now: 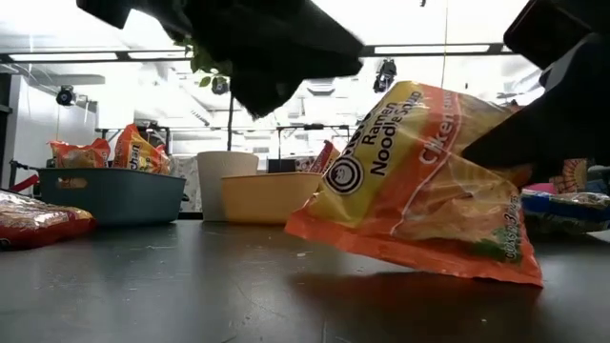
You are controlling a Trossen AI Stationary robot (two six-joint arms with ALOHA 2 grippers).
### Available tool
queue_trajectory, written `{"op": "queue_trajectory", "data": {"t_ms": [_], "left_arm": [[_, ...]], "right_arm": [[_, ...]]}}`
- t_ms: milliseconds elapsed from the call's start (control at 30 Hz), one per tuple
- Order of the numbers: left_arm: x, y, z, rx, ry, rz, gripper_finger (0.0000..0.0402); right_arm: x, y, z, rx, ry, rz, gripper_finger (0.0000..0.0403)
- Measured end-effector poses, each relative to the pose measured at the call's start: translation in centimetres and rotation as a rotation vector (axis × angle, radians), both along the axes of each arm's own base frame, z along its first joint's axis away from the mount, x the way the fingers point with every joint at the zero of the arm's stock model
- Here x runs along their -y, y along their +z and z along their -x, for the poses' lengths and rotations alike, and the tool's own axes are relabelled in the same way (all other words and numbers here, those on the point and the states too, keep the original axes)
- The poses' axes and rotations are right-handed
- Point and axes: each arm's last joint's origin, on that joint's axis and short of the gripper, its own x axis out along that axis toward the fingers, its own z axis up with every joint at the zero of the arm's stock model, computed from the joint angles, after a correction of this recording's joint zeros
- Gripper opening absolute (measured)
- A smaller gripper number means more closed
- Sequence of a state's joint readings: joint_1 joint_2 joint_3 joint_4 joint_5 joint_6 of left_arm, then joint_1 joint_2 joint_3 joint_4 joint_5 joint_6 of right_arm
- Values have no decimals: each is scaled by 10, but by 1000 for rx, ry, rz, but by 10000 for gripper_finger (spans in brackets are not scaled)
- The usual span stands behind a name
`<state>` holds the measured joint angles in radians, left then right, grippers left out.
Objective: Sort Maruchan noodles
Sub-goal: Put the orange noodle pack into the blue bin
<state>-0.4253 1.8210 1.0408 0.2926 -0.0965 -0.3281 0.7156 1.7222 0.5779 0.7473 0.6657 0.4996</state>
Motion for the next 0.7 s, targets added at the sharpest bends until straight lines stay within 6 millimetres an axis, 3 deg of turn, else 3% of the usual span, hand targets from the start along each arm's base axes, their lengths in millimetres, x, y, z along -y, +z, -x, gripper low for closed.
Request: {"op": "queue_trajectory", "data": {"t_ms": [300,433,533,700], "left_arm": [[-11,-23,5,-42,287,7,180],[-8,-21,0,18,264,62,237],[-4,-21,-2,44,188,103,263],[-3,-34,-6,29,215,140,286]], "right_arm": [[-5,2,1,10,20,49,146],[-6,4,0,12,29,71,146],[-7,5,-2,17,36,86,146],[-7,5,-2,17,36,88,146]]}}
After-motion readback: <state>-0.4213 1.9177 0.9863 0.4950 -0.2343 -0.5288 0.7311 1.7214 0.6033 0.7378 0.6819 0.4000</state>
